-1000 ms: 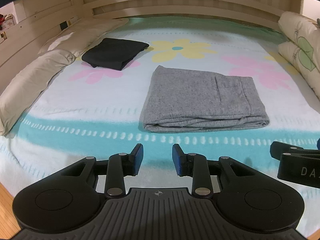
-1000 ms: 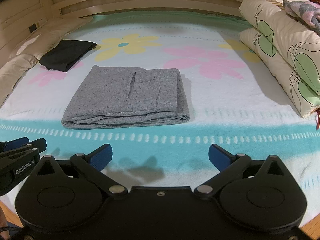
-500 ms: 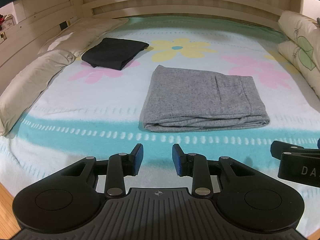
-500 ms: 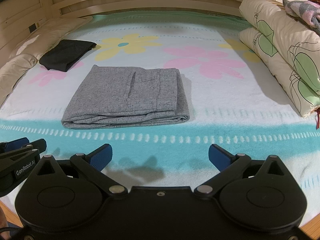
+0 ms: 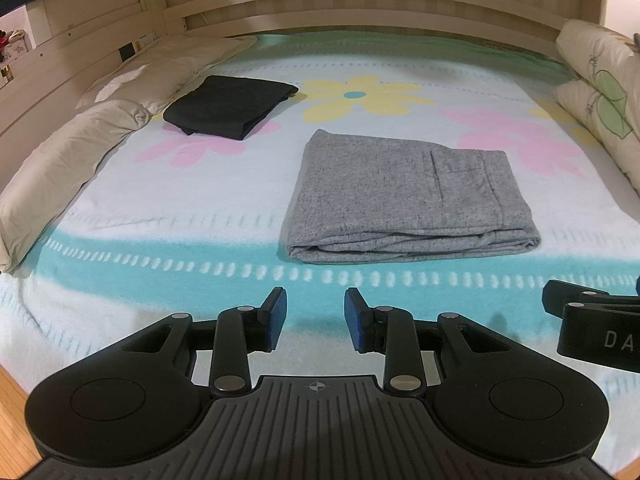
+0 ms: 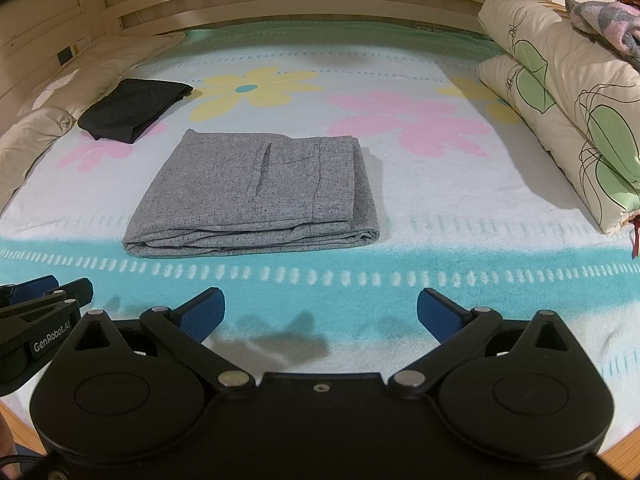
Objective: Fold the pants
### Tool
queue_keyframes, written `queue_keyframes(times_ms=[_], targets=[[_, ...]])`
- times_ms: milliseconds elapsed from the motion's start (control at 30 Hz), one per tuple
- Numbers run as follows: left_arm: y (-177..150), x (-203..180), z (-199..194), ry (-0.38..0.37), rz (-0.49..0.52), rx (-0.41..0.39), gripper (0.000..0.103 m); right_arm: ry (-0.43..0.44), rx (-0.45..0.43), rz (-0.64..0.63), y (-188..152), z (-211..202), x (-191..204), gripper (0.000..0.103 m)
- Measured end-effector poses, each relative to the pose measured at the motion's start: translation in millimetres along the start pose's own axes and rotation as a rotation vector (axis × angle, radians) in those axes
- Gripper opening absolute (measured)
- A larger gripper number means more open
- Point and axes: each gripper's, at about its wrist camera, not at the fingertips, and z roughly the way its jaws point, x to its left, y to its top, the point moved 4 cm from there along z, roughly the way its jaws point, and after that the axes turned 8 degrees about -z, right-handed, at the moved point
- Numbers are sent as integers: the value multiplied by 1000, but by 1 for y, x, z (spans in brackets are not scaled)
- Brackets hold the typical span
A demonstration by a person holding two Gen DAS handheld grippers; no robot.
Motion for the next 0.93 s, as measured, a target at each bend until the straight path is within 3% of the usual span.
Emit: queue_keyframes(times_ms=[933], targets=[[-3,-1,3,14,14,6,31,2,12,-1,-1,3,-2,102]])
